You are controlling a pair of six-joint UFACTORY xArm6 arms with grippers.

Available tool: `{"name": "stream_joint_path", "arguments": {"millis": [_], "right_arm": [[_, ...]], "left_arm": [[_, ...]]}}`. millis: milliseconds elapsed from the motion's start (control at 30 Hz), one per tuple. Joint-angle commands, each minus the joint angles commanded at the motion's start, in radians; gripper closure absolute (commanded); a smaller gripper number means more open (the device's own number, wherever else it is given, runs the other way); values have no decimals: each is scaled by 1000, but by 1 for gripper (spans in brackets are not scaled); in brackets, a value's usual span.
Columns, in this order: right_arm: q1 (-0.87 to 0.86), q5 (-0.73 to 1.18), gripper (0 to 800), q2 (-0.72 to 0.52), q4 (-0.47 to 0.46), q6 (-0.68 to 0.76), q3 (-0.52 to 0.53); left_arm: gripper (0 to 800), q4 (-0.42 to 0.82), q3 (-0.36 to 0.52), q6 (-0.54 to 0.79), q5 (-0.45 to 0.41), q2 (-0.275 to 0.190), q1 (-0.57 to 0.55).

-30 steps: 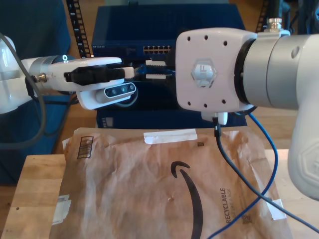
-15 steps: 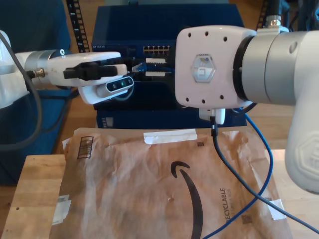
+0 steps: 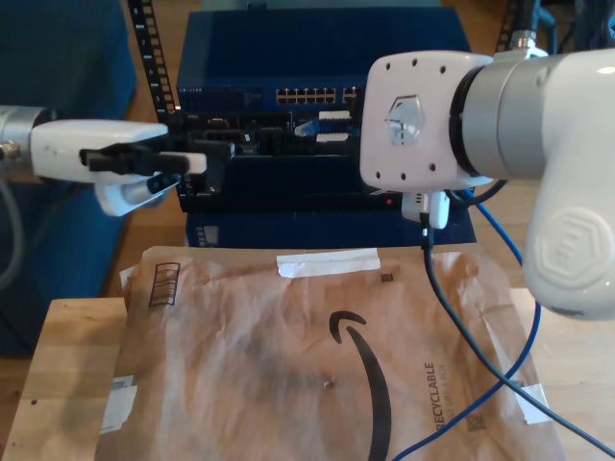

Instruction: Grab the cable and plug it in

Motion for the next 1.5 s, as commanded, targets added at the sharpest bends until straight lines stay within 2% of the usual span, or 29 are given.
{"name": "stream_joint_path", "arguments": {"millis": [100, 367, 567, 767, 933, 1200, 1367, 1500], "right_arm": [[-49, 3, 798, 2, 0, 5, 0], [-146, 57, 798, 12, -2, 21, 2], [-230, 80, 798, 17, -3, 21, 11], [-252, 80, 799, 35, -9, 20, 12], [-253, 78, 799, 37, -12, 20, 17], [-290, 78, 799, 37, -15, 20, 49], [-298, 78, 799, 35, -14, 20, 54], [-299, 77, 799, 34, -12, 20, 72]], "left_arm": [[2, 127, -29, 21, -57, -2, 37], [2, 381, -43, 106, -121, -31, 94], [2, 532, -41, 199, -127, -58, 152], [2, 678, -32, 269, -126, -120, 213], [2, 766, 29, 408, -126, -169, 256], [2, 824, 127, 612, -129, -175, 393], [2, 918, 210, 675, -129, -255, 451], [1, 931, 232, 747, -129, -267, 560]]}}
